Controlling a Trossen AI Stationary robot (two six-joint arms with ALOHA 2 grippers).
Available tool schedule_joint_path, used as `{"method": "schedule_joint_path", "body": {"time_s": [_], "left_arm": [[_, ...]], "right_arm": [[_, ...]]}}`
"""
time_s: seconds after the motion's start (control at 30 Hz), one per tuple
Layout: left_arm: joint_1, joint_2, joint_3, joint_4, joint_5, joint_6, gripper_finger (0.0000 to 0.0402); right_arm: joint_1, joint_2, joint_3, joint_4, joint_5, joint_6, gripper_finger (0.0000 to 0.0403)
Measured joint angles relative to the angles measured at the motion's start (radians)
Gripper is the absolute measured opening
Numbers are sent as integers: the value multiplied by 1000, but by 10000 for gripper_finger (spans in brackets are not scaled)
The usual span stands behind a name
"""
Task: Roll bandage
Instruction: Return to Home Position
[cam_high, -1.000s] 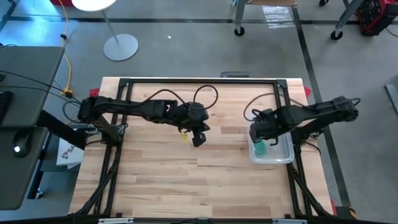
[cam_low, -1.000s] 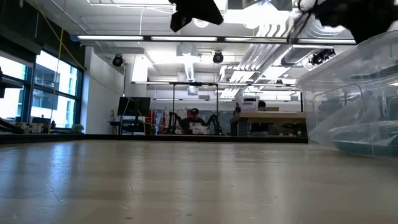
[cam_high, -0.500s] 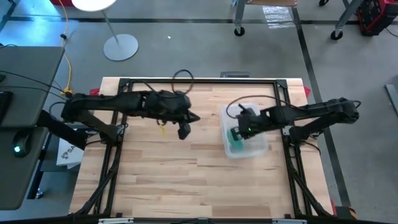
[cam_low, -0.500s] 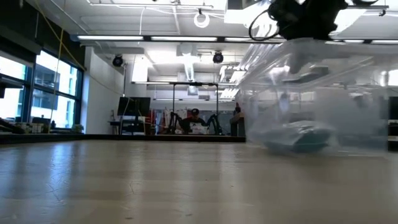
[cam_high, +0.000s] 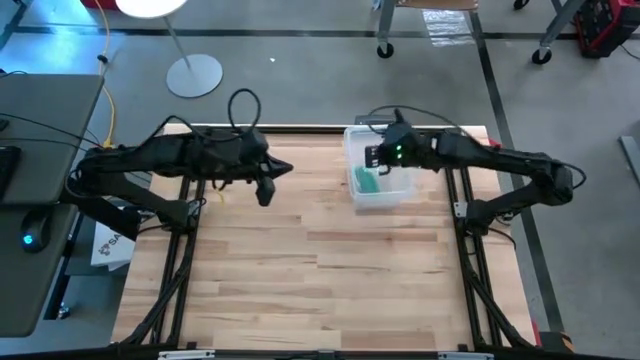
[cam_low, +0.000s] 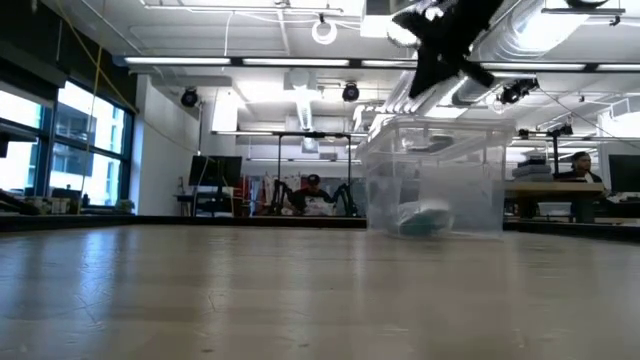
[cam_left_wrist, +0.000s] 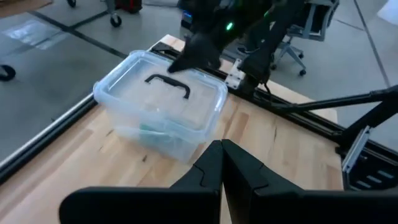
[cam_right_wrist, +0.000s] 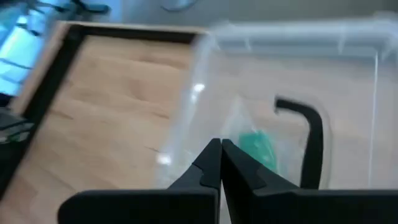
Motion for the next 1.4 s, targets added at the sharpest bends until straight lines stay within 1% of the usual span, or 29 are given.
{"method": "schedule_joint_path", "body": {"time_s": [0.07, 0.13, 0.23, 0.33, 0.43, 0.5, 0.57, 0.63, 0.67, 0.73, 0.77, 0.9, 0.97, 1.03, 1.1, 1.2, 1.27, 1.33, 1.4], "left_arm": [[0, -15, 0, -15, -1, -18, 0], [-6, -30, 0, -30, -4, -36, 0], [-27, -49, 0, -52, -48, -45, 0], [-50, -61, 0, -77, -95, -70, 0], [-71, -80, 0, -95, -126, -95, 0], [-88, -110, -1, -113, -152, -97, 0], [-102, -150, -1, -135, -192, -113, 0], [-106, -203, -1, -154, -207, -114, 0], [-106, -229, -1, -168, -213, -114, 0], [-106, -282, -1, -199, -232, -121, 0], [-106, -307, -1, -213, -243, -123, 0], [-106, -395, 0, -302, -325, -99, 0], [-106, -436, 0, -356, -382, -99, 0], [-105, -472, 0, -418, -422, -77, 0], [-105, -504, 0, -435, -444, -77, 0], [-105, -544, 0, -445, -420, -108, 0], [-105, -563, 0, -449, -402, -108, 0], [-105, -576, 0, -450, -371, -89, 0], [-105, -581, 0, -453, -375, -53, 0]], "right_arm": [[0, -16, 46, -6, -1, -53, 0], [4, -38, 91, -23, -30, -101, 0], [12, -65, 147, -76, -119, -168, 0], [35, -86, 179, -156, -215, -202, 0], [93, -123, 196, -184, -286, -247, 0], [150, -166, 200, -183, -335, -314, 0], [202, -229, 200, -184, -349, -351, 0], [240, -305, 202, -198, -344, -370, 0], [251, -345, 203, -220, -324, -380, 0], [264, -423, 204, -311, -287, -408, 0], [266, -458, 204, -368, -273, -394, 0], [266, -574, 204, -529, -262, -207, 0], [266, -623, 204, -557, -282, -173, 0], [266, -670, 204, -559, -291, -205, 0], [266, -715, 204, -559, -259, -268, 0], [265, -774, 204, -559, -165, -335, 0], [265, -810, 204, -558, -126, -358, 0], [265, -845, 203, -552, -117, -382, 0], [265, -881, 203, -534, -115, -416, 0]]}}
